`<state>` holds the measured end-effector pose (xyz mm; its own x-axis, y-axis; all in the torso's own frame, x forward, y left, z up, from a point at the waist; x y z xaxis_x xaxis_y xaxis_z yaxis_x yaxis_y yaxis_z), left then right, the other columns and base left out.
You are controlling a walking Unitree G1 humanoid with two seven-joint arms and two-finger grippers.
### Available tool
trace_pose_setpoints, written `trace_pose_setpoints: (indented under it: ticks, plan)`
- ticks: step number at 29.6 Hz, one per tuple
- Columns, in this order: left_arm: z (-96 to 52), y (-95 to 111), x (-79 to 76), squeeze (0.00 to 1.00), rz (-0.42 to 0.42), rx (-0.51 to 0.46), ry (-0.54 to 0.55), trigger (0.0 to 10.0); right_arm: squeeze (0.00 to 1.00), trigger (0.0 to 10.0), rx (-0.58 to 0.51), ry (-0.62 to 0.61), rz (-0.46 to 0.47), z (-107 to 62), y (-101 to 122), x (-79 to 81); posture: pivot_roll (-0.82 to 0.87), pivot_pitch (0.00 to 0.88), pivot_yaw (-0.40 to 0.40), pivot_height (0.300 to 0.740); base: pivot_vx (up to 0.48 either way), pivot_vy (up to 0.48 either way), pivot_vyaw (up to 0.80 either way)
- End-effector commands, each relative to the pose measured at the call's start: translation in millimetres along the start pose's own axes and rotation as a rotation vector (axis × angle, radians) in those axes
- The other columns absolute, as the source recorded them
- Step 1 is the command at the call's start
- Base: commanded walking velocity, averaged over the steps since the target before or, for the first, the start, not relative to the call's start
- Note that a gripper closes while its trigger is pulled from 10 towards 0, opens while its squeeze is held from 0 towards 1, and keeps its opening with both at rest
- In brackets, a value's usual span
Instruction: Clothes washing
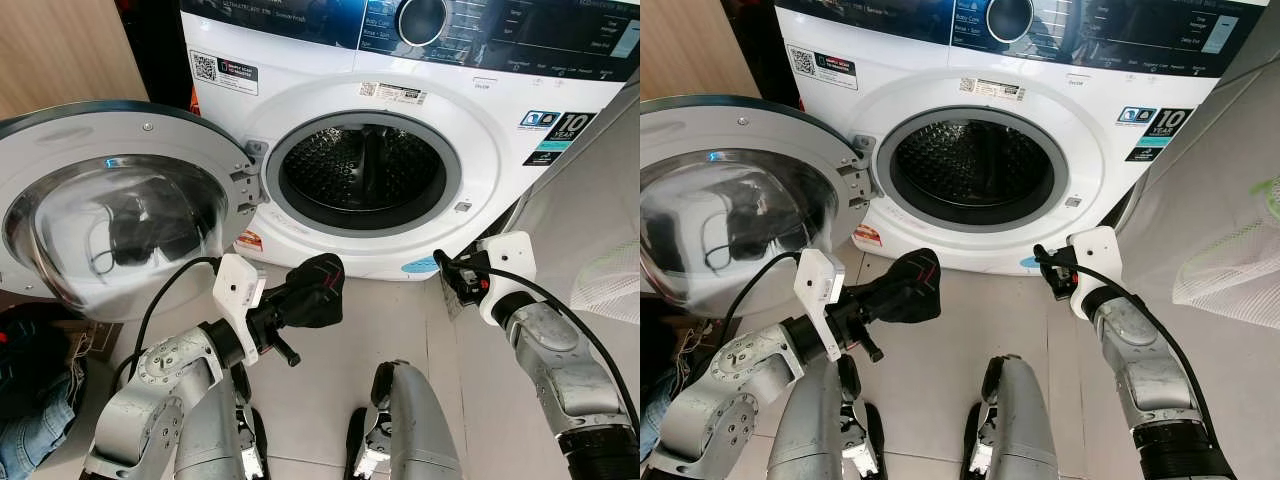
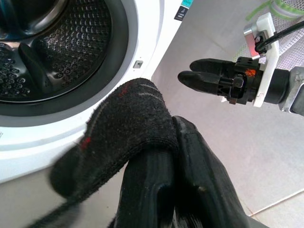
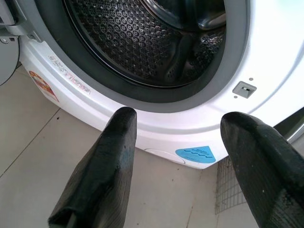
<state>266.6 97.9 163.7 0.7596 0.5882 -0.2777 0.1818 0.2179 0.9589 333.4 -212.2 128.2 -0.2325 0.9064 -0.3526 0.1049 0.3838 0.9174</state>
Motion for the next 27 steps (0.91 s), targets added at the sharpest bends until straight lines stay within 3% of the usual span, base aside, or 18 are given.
trace_pose_setpoints:
  ticks: [1,17,18,19,20,21,22,27]
  plan:
    - [-0.5,-4,-1.0,0.00,0.002,0.016,-0.001,4.1,0.00,10.0,0.021,-0.020,0.012,-3.4,-7,-4.4,0.11,0.283,-0.108,0.577,0.000,0.000,0.00]
    - [-0.5,-4,-1.0,0.00,0.002,0.016,-0.001,4.1,0.00,10.0,0.021,-0.020,0.012,-3.4,-7,-4.4,0.11,0.283,-0.108,0.577,0.000,0.000,0.00]
    - [1.2,-5,15.5,0.00,0.039,0.008,0.121,10.0,0.00,10.0,0.001,-0.002,0.003,-2.1,-6,0.4,0.11,0.283,-0.108,0.577,0.000,0.000,0.00]
    - [-12.4,7,55.8,0.00,0.205,-0.075,0.506,10.0,0.00,10.0,-0.022,-0.063,0.020,-10.8,-13,3.8,0.09,0.302,-0.115,0.577,0.000,0.000,0.00]
    - [-27.2,17,78.0,0.00,0.329,-0.148,0.763,10.0,0.00,10.0,-0.041,-0.110,0.036,-17.8,-17,5.9,0.09,0.302,-0.115,0.577,0.000,0.000,0.00]
    - [-38.1,24,88.5,0.00,0.409,-0.202,0.915,10.0,0.00,10.0,-0.052,-0.144,0.048,-22.9,-20,6.7,0.09,0.302,-0.115,0.577,0.000,0.000,0.00]
    - [-42.7,29,90.9,0.00,0.456,-0.231,0.974,10.0,0.00,10.0,-0.061,-0.153,0.057,-24.6,-19,8.3,0.09,0.295,-0.112,0.577,0.000,0.000,0.00]
    - [-42.7,28,89.4,0.00,0.472,-0.231,0.975,10.0,0.00,10.0,-0.091,-0.134,0.066,-22.9,-12,13.6,0.09,0.291,-0.110,0.577,0.000,0.000,0.00]
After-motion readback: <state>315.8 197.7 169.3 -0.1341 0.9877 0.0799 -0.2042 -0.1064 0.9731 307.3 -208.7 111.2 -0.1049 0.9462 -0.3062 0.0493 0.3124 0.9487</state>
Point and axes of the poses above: a point about 5 cm out from each wrist's last joint towards the gripper, its own z axis pointing out of the wrist towards the gripper, its own y axis along the axis of the wrist's last joint, x = y × z, the point moved 2 cm from there along z, pointing out of the wrist towards the gripper, and after that the axes turned 10 degrees about -z, right-handed, at the moved point
